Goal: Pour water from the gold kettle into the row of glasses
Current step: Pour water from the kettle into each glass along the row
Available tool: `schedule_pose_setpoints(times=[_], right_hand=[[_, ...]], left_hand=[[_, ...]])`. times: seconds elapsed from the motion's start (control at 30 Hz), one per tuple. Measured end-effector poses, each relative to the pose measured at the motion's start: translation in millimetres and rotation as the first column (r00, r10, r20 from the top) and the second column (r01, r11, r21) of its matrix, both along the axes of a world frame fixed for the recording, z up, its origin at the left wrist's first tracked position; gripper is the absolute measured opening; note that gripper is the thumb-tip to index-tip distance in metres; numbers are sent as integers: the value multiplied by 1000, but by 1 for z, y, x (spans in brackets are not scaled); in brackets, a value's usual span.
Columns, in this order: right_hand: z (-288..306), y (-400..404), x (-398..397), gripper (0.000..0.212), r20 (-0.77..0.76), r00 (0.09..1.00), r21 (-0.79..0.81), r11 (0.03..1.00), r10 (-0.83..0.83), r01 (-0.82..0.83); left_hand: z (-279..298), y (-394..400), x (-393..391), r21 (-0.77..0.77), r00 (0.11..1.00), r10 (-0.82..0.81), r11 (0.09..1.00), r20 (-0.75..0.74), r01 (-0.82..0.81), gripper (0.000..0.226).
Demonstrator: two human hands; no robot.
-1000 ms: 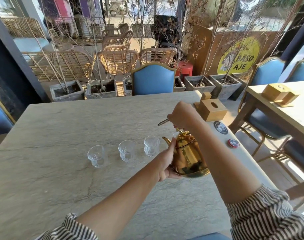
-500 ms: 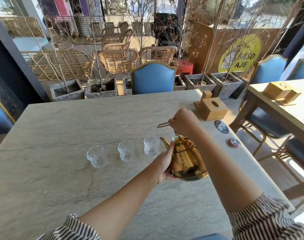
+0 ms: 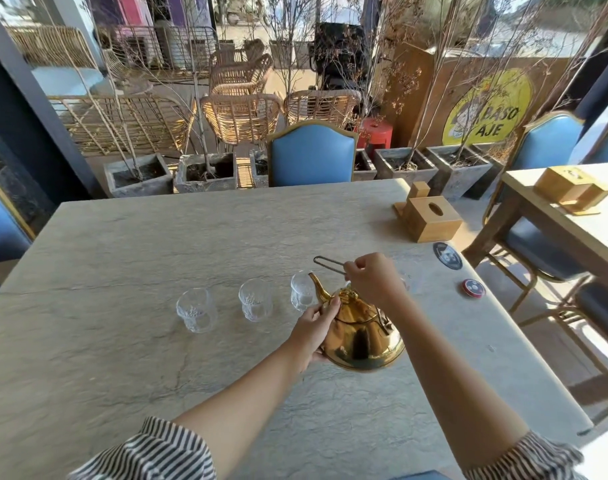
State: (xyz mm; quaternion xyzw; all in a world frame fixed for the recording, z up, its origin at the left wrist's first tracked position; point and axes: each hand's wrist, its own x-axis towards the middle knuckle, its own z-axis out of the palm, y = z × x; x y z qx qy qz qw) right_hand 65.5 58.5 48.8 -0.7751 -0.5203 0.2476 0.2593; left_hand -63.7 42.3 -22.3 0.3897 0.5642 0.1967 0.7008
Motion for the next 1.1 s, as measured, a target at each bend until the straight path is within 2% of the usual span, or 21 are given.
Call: schedule_pose_setpoints(times=[0.17, 0.3, 0.4, 0.47, 0.53, 0.6, 0.77, 1.1], right_hand=[[0, -3, -4, 36, 76, 996, 74, 996, 40, -45], [0, -2, -12, 39, 44, 995, 108, 990, 89, -93], [3, 1, -22, 35, 43, 989, 122, 982, 138, -142], [5, 5, -32, 34, 50, 984, 115, 978, 170, -175], [6, 10, -43, 33, 55, 982, 94, 978, 182, -187], [5, 16, -53, 34, 56, 984, 71, 982, 170, -174], [7, 28, -75, 35, 48, 981, -14, 982, 188, -188], [31, 42, -93, 25, 106, 953, -160, 950, 285, -267]], left_hand=[[-1, -2, -6, 31, 999, 27, 999, -29, -26, 63], [1, -5, -14, 45, 997, 74, 996, -24, -73, 52], [-2, -7, -22, 18, 995, 100, 995, -11, -100, 55], [-3, -7, -28, 26, 994, 114, 993, -5, -113, 64], [-5, -6, -35, 33, 992, 125, 992, -11, -124, 89], [-13, -4, -41, 13, 989, 145, 989, -3, -145, 99], [-4, -4, -51, -68, 986, 162, 985, 36, -159, 77], [1, -1, -53, -167, 980, 169, 974, 105, -150, 68]])
